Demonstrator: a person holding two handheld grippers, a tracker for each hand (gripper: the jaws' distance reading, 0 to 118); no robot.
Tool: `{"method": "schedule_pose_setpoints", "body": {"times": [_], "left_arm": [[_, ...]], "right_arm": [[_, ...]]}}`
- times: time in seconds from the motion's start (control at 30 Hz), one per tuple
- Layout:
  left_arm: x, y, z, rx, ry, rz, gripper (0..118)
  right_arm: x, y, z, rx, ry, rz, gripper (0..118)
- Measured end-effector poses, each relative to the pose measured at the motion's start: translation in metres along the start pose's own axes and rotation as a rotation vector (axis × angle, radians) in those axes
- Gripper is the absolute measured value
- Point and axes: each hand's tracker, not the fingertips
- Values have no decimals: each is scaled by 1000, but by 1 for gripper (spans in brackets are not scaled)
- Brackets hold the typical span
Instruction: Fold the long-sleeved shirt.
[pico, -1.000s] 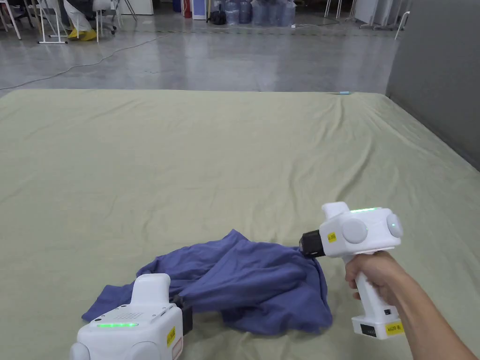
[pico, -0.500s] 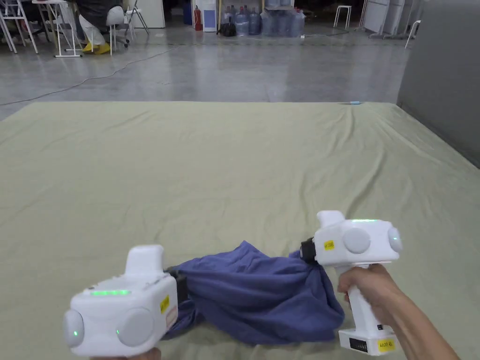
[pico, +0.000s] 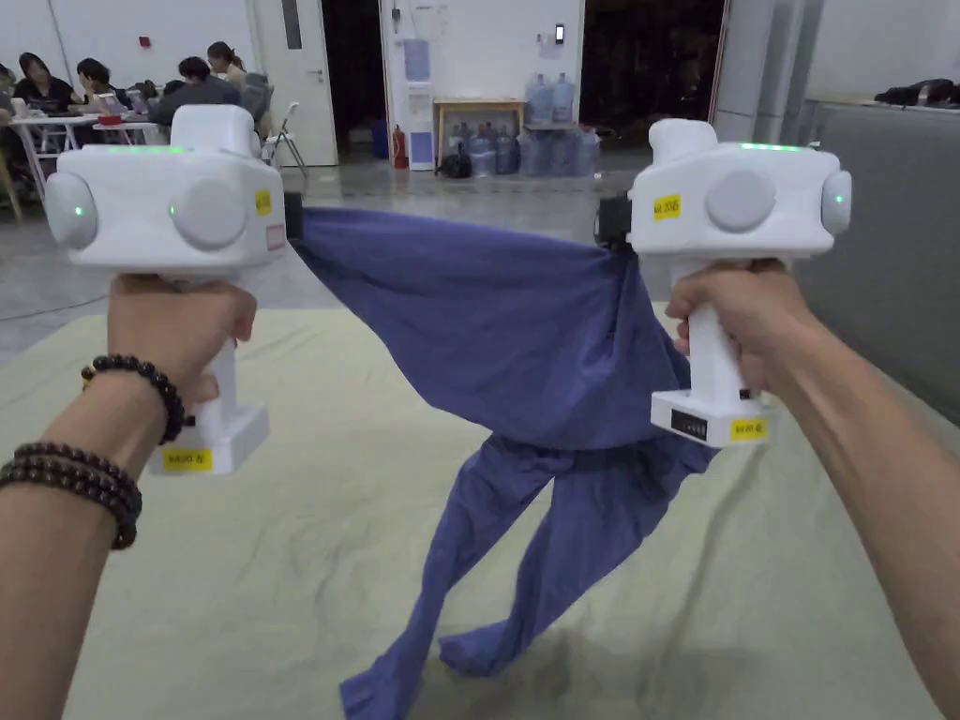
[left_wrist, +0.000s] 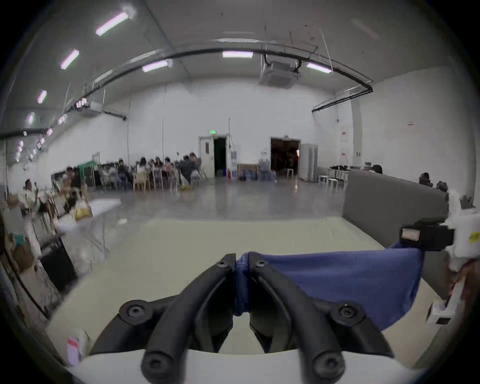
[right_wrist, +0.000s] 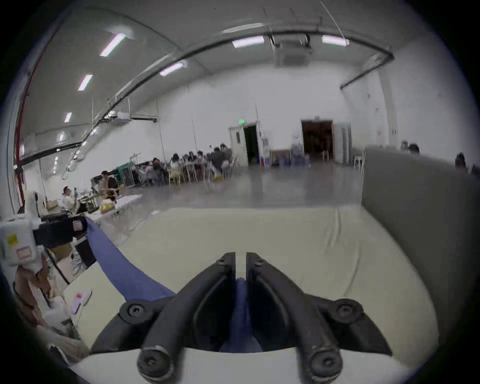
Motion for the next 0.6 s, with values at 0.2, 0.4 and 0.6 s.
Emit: {"method": "schedule_pose_setpoints", "body": {"times": [0.2, 0.4, 0.6], "left_arm": [[-6, 85, -17, 19, 0, 29, 2], [2, 78, -20, 38, -45, 94, 2], [12, -25, -52, -125, -67, 37, 2]], "right_arm": [[-10, 92, -10, 77, -103, 56, 5], [-5, 80, -13, 90, -130, 73, 5], [12, -29, -45, -53, -147, 18, 5]]}}
